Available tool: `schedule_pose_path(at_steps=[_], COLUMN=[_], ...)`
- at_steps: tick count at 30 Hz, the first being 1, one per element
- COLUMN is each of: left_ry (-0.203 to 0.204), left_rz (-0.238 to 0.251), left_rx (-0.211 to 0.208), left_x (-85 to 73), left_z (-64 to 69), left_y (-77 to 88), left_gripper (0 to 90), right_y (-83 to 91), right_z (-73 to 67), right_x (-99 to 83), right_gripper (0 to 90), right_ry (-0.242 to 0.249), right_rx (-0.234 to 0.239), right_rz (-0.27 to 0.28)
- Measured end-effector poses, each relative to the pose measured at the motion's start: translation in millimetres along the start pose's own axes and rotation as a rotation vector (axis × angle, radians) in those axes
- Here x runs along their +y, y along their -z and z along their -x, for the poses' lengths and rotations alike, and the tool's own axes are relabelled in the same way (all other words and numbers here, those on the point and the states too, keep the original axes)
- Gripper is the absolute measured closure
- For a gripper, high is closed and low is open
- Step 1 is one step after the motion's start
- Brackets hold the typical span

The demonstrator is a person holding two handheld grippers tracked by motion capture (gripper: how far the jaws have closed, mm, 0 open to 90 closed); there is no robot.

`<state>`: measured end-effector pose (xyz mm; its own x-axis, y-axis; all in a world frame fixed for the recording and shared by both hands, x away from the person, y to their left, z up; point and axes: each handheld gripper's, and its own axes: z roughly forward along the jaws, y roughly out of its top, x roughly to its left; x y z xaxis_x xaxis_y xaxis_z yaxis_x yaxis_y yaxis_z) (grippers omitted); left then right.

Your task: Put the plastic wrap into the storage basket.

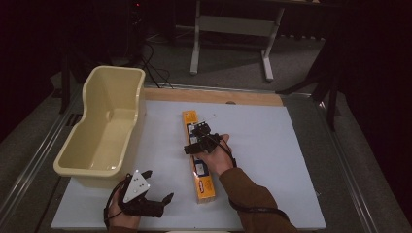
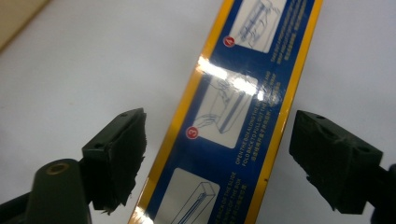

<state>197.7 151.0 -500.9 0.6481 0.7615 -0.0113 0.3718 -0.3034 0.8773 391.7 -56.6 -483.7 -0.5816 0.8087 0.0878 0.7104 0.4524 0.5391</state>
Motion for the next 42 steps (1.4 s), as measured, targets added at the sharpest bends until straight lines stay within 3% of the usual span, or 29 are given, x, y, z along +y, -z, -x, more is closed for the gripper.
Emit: schedule_pose_path(at_steps=[4, 13, 15, 19, 23, 26, 29, 30, 31, 35, 38, 42], left_ry=[0.001, 0.001, 0.001, 0.001, 0.003, 0.003, 0.004, 0.004, 0.004, 0.003, 0.004, 0.005], left_rz=[0.000, 0.000, 0.000, 0.001, 0.003, 0.004, 0.005, 0.005, 0.005, 0.003, 0.006, 0.006], left_rx=[0.001, -0.002, -0.001, 0.000, 0.001, 0.002, 0.002, 0.002, 0.002, 0.003, 0.002, 0.003], left_x=[-0.1, 0.0, -0.1, 0.0, -0.1, -0.1, 0.0, 0.0, 0.0, 0.0, 0.0, -0.2], left_z=[-0.4, 0.1, -0.2, -0.2, -0.6, -0.8, -0.7, -0.7, -0.7, -0.7, -0.5, -0.6], left_y=[0.3, -0.1, 0.1, 0.3, 0.7, 0.8, 0.7, 0.7, 0.6, 0.4, 0.7, 1.1], left_gripper=[1.7, 1.7, 1.7, 1.7, 1.7, 1.7, 1.7, 1.7, 1.7, 1.7, 1.7, 1.7], right_y=[-4.4, -12.5, -14.8, -19.0, -19.4, -16.7, -13.8, -13.8, -12.7, -11.7, -9.5, -5.7], right_z=[1.6, -3.3, -4.0, -5.2, -1.8, 3.7, 14.1, 14.1, 19.9, 24.3, 24.7, 24.0], right_x=[3.7, 8.8, 11.1, 12.6, 13.0, 13.5, 13.6, 13.6, 12.2, 9.6, 10.1, 11.8], right_gripper=[23.3, 26.4, 26.9, 26.9, 32.7, 35.4, 37.0, 37.0, 37.8, 38.2, 38.3, 38.5], right_ry=[-0.038, -0.064, -0.088, -0.101, -0.185, -0.223, -0.285, -0.285, -0.325, -0.382, -0.395, -0.398], right_rx=[-0.002, -0.037, -0.040, -0.047, -0.032, -0.008, 0.058, 0.058, 0.104, 0.174, 0.210, 0.226], right_rz=[-0.056, -0.144, -0.201, -0.252, -0.263, -0.261, -0.258, -0.258, -0.248, -0.220, -0.210, -0.194])
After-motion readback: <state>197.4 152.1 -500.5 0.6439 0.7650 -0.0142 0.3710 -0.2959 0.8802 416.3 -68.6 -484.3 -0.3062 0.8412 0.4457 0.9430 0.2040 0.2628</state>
